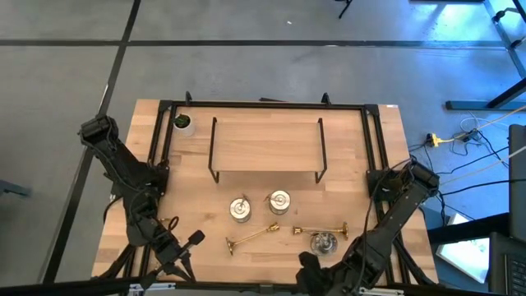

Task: Pick & Place candle stick holders
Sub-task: Put the bottom right silver scented candle on the shelf

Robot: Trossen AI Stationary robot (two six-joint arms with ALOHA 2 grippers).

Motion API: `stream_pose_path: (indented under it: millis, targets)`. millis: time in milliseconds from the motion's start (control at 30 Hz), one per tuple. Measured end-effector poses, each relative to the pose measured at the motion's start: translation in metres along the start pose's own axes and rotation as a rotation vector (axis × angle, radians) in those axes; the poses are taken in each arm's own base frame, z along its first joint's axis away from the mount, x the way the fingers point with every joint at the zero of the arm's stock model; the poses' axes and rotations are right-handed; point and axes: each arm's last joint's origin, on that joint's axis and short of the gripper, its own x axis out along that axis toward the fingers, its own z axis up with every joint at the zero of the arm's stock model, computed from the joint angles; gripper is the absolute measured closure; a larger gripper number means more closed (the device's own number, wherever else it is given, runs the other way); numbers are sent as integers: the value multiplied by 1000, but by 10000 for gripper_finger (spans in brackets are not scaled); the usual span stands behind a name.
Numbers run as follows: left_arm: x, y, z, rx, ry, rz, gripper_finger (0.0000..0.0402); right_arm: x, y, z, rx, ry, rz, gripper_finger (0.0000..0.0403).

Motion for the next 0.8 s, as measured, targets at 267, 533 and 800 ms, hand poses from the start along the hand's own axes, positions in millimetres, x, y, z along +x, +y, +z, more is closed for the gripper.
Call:
stream_pose_path:
  millis: [267,533,800]
  targets:
    - [8,0,-11,-33,43,9,396,-3,-18,-14,22,121,-213,142]
    - [9,0,-10,-55,24,6,396,-16,-40,-35,53,301,-486,45]
    - [9,0,-10,-58,25,6,396,-24,-46,-50,5,358,-620,4]
